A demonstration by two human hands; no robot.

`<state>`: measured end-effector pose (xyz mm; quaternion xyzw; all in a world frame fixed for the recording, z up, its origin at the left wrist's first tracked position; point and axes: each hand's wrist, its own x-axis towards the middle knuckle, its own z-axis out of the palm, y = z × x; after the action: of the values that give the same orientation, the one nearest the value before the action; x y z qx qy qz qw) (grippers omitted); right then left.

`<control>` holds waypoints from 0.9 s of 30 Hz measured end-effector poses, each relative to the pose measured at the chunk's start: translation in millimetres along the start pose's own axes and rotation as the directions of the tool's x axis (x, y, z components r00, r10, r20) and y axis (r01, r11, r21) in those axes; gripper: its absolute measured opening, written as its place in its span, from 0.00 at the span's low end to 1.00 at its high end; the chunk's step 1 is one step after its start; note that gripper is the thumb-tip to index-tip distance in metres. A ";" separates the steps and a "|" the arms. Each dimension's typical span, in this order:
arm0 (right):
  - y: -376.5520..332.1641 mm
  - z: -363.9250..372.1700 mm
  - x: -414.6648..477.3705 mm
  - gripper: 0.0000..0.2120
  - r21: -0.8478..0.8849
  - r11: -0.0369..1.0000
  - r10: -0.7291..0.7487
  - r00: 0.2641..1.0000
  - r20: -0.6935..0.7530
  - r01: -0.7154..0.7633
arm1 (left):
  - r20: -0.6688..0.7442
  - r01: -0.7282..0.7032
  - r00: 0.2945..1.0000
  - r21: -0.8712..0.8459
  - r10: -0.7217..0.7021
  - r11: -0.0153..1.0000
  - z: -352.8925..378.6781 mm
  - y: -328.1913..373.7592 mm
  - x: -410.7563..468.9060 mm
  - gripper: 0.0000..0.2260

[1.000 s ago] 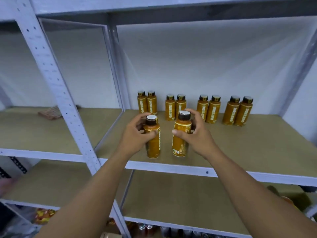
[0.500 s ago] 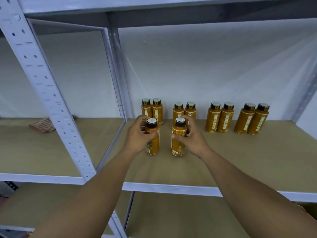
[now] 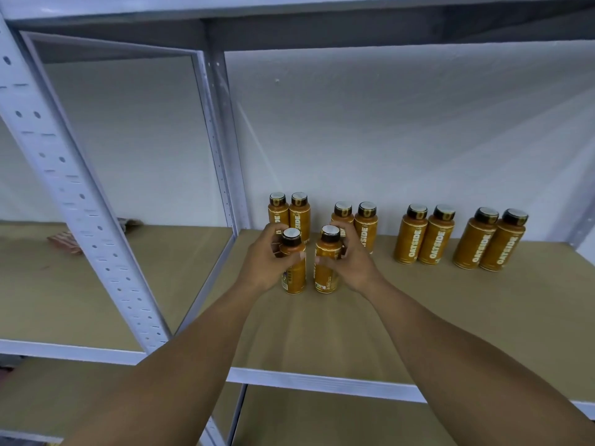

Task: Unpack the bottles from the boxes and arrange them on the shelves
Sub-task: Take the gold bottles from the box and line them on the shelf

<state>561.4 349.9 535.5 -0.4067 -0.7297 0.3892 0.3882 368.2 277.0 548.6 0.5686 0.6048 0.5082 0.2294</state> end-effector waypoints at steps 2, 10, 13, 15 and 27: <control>-0.4 2.4 3.8 0.39 -0.010 1.000 -0.002 1.000 0.008 0.002 | 0.023 -0.008 1.000 -0.010 0.008 1.000 -1.0 -2.4 3.9 0.25; -2.9 6.0 8.0 0.37 -0.020 0.999 -0.041 0.998 0.037 0.042 | 0.093 0.023 0.995 0.009 -0.024 1.000 -5.2 -6.8 15.1 0.27; -5.9 3.5 6.6 0.36 -0.012 0.999 -0.033 0.997 0.068 0.034 | 0.144 0.039 0.989 0.030 -0.043 0.999 -10.7 -8.2 17.4 0.28; -13.6 -1.4 6.9 0.32 -0.031 0.999 -0.006 0.997 0.071 0.009 | 0.161 0.049 0.985 0.051 -0.056 0.998 -16.4 -4.6 21.4 0.28; -37.3 -18.1 29.3 0.15 -0.158 0.986 0.079 0.976 0.201 -0.048 | 0.285 0.082 0.950 0.167 -0.127 0.983 -27.6 17.8 43.9 0.15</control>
<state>555.7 367.1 583.0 -0.4156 -0.7802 0.3848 0.2654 341.8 304.8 587.8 0.6210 0.6303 0.3570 0.2994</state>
